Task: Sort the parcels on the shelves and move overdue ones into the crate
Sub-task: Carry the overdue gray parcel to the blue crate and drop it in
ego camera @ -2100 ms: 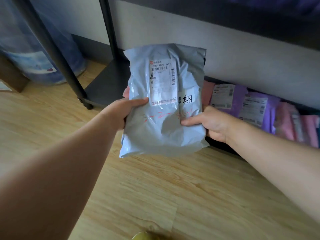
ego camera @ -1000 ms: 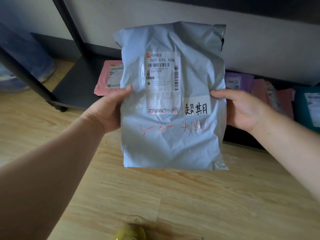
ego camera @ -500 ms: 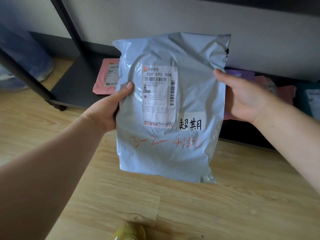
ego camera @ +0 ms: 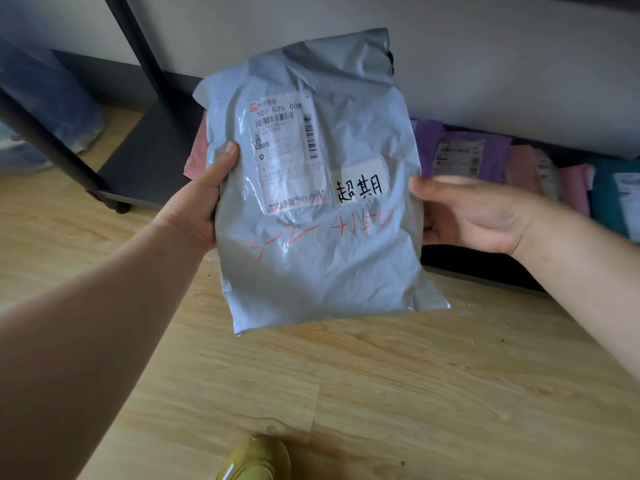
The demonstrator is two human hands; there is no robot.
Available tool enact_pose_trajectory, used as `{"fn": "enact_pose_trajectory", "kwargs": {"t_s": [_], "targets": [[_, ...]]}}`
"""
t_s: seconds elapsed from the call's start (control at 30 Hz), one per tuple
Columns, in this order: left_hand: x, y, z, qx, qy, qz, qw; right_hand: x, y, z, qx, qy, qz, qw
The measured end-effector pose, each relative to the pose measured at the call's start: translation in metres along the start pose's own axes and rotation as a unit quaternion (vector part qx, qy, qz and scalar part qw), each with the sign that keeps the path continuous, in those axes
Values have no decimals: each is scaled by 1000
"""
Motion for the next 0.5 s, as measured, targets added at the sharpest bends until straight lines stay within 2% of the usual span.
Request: {"fn": "enact_pose_trajectory", "kwargs": {"t_s": [0.07,0.2,0.5], "targets": [[-1,-5,3,10,-16,-8,1000,1,4,-6,-18,12,21,1000],[-4,-3,6,22,-29,8,999,-4,4,-5,-70,9,-1,997],[-9,10,12,43,-39,51,997,-10,7,-13,-72,37,26,996]]}}
Point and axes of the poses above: each hand's wrist, its own x-axis towards the middle knuckle, its own y-axis out of the palm, z = x × y, the point moved 9 cm from there along x, towards the middle knuckle
